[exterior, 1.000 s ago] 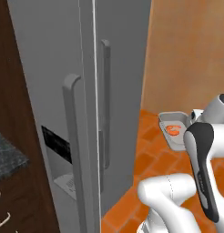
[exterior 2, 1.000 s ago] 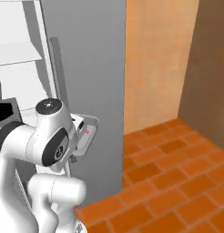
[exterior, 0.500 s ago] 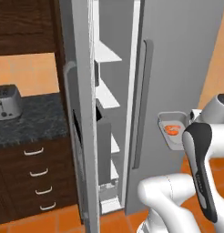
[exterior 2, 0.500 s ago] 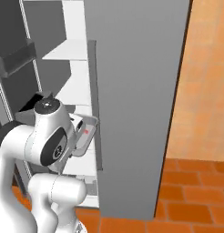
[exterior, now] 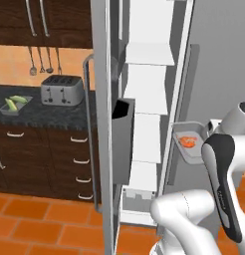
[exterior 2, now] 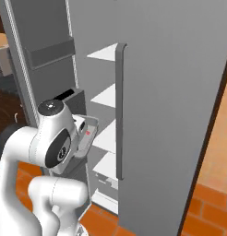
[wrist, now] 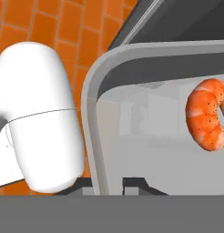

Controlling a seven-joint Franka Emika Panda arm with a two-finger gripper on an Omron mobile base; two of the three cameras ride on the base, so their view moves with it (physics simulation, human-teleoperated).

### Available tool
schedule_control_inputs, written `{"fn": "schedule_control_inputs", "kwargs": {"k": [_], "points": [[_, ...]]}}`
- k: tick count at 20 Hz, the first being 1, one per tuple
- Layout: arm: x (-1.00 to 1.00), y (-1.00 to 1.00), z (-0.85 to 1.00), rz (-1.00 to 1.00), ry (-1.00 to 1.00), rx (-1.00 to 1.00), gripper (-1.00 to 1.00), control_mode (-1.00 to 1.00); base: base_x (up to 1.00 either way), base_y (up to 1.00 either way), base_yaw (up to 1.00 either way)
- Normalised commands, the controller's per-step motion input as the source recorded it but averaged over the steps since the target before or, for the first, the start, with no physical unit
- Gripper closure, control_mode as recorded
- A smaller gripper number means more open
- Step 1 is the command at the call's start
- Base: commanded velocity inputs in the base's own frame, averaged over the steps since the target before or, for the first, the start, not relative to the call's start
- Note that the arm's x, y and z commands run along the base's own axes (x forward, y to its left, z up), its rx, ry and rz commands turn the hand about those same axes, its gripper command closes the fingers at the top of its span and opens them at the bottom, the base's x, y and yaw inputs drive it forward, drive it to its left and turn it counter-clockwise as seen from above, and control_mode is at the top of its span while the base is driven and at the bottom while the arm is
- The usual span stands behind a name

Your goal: Take the meat container that has the shrimp and place it on the second highest rack of the freezer. Then take the vegetable container that has the corns and place it on the highest rack of the freezer.

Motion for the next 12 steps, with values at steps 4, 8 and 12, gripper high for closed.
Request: {"fn": "schedule_control_inputs", "kwargs": {"k": [4,8,12], "points": [[0.0,0.0,0.0,0.0,0.0,0.0,1.0,1.0,0.1,0.26,0.23],[0.0,0.0,0.0,0.0,0.0,0.0,1.0,1.0,0.33,0.0,0.13],[0.0,0.0,0.0,0.0,0.0,0.0,1.0,1.0,0.4,-0.01,0.19]]}}
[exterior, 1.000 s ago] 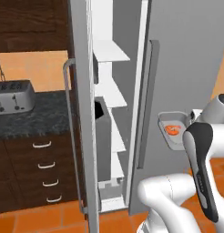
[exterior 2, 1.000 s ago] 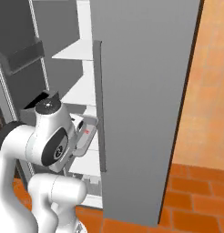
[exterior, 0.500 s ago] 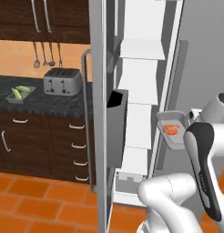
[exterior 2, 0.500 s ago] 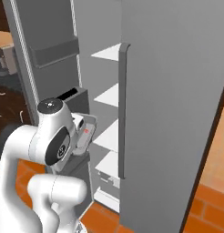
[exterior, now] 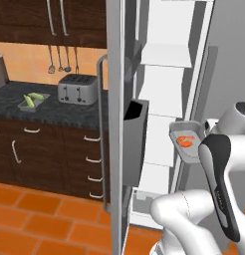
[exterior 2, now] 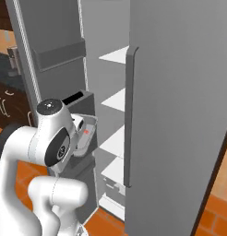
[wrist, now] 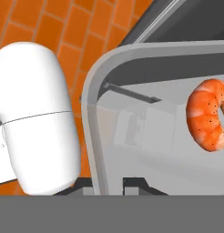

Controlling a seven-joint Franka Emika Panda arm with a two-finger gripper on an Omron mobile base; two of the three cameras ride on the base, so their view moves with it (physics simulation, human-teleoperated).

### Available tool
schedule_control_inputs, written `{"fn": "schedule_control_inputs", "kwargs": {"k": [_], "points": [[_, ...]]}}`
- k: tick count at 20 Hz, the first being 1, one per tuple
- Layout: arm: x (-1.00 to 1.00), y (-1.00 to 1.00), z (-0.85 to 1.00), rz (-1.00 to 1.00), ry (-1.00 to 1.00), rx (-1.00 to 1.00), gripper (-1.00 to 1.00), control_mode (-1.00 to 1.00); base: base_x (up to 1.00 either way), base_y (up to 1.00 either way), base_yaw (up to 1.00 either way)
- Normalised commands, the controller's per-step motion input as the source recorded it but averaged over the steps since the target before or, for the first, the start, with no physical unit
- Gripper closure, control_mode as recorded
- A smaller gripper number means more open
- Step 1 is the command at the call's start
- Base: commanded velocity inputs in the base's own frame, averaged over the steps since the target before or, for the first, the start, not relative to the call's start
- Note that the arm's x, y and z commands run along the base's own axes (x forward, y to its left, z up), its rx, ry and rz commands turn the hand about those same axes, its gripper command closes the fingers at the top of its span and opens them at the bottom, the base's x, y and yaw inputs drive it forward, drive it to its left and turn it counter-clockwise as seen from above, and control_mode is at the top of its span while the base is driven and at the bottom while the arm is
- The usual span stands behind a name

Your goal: Take the meat container that has the shrimp and place it on the second highest rack of the freezer. Then take the vegetable container that has the corns and place it on the highest rack of the freezer.

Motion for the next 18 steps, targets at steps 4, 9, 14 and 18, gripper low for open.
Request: {"fn": "schedule_control_inputs", "kwargs": {"k": [4,9,14,18], "points": [[0.0,0.0,0.0,0.0,0.0,0.0,1.0,1.0,0.23,-0.15,0.12],[0.0,0.0,0.0,0.0,0.0,0.0,1.0,1.0,0.37,-0.01,0.06],[0.0,0.0,0.0,0.0,0.0,0.0,1.0,1.0,0.58,-0.04,0.06],[0.0,0.0,0.0,0.0,0.0,0.0,1.0,1.0,0.58,0.0,0.04]]}}
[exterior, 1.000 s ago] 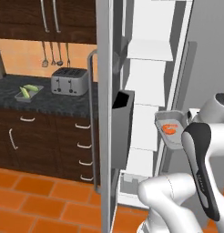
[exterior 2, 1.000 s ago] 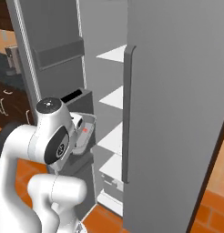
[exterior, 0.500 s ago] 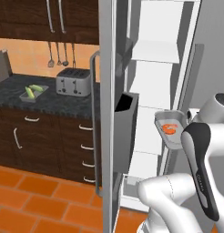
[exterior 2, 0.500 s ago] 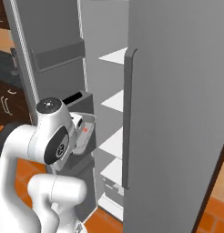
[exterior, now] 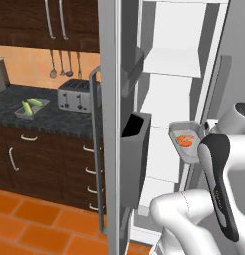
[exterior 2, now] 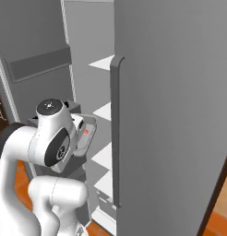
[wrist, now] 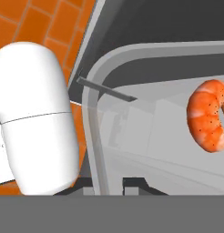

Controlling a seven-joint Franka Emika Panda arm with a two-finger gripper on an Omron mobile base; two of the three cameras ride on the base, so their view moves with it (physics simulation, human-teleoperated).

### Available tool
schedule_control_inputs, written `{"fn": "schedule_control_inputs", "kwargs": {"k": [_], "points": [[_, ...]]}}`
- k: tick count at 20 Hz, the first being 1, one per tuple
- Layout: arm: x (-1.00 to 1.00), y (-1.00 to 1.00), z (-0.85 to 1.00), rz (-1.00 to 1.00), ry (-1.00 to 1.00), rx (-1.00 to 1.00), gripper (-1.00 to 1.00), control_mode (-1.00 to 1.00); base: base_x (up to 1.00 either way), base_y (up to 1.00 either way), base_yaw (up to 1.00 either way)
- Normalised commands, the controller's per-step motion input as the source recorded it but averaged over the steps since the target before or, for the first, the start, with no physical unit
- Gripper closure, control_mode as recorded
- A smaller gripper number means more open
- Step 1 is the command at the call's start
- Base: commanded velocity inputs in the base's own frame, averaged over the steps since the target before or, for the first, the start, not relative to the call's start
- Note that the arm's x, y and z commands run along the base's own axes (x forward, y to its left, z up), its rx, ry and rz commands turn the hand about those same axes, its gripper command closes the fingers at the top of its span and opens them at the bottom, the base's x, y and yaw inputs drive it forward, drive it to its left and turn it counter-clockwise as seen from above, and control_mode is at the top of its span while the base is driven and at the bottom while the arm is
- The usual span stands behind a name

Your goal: Take the meat container that has the shrimp and place it on the second highest rack of the freezer. Then take the vegetable container that has the corns and place it on the highest rack of the freezer.

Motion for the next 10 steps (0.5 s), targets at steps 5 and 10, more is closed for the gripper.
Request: {"fn": "schedule_control_inputs", "kwargs": {"k": [5,10], "points": [[0.0,0.0,0.0,0.0,0.0,0.0,1.0,1.0,0.34,0.25,0.0],[0.0,0.0,0.0,0.0,0.0,0.0,1.0,1.0,0.06,0.08,0.0]]}}
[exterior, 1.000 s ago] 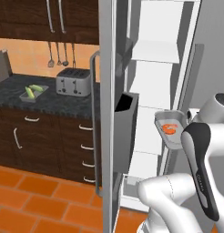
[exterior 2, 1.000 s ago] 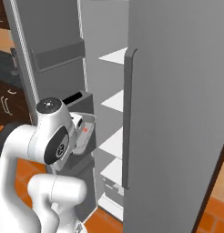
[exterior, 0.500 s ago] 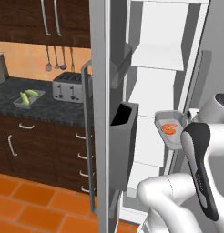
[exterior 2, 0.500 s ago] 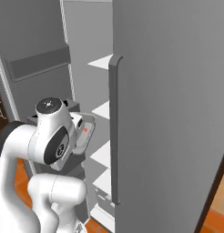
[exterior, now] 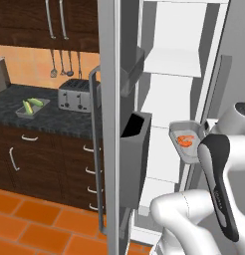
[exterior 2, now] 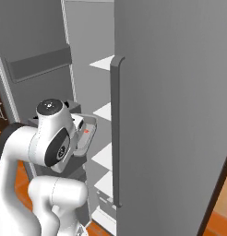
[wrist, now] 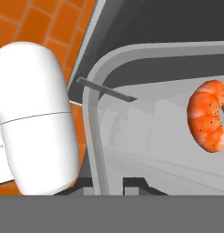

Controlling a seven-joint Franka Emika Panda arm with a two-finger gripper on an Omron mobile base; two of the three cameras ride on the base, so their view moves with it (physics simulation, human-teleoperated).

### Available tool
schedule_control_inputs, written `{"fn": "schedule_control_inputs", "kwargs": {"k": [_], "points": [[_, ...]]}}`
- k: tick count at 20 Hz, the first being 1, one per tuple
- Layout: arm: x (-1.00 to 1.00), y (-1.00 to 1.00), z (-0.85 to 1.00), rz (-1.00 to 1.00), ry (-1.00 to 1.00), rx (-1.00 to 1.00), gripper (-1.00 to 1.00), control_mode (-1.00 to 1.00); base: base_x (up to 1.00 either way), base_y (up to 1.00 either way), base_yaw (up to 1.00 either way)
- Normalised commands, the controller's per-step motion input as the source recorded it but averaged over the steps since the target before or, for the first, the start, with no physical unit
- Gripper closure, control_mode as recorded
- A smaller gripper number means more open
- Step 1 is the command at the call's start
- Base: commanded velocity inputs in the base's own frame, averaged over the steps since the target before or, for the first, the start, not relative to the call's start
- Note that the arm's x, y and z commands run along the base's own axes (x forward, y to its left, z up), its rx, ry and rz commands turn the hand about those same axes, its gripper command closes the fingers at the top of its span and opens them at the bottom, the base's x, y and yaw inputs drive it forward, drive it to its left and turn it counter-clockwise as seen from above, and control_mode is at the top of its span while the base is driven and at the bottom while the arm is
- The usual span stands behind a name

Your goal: Take the meat container that has the shrimp and place it on the second highest rack of the freezer. Then take the vegetable container that has the corns and place it on the highest rack of the freezer.

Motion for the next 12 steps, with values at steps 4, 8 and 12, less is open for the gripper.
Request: {"fn": "schedule_control_inputs", "kwargs": {"k": [4,8,12], "points": [[0.0,0.0,0.0,0.0,0.0,0.0,1.0,1.0,0.0,0.0,0.0],[0.0,0.03,-0.01,-0.09,-0.04,0.0,1.0,-1.0,0.0,0.05,-0.02],[0.19,0.0,0.0,-0.21,-0.06,0.0,1.0,-1.0,0.0,0.0,0.0]]}}
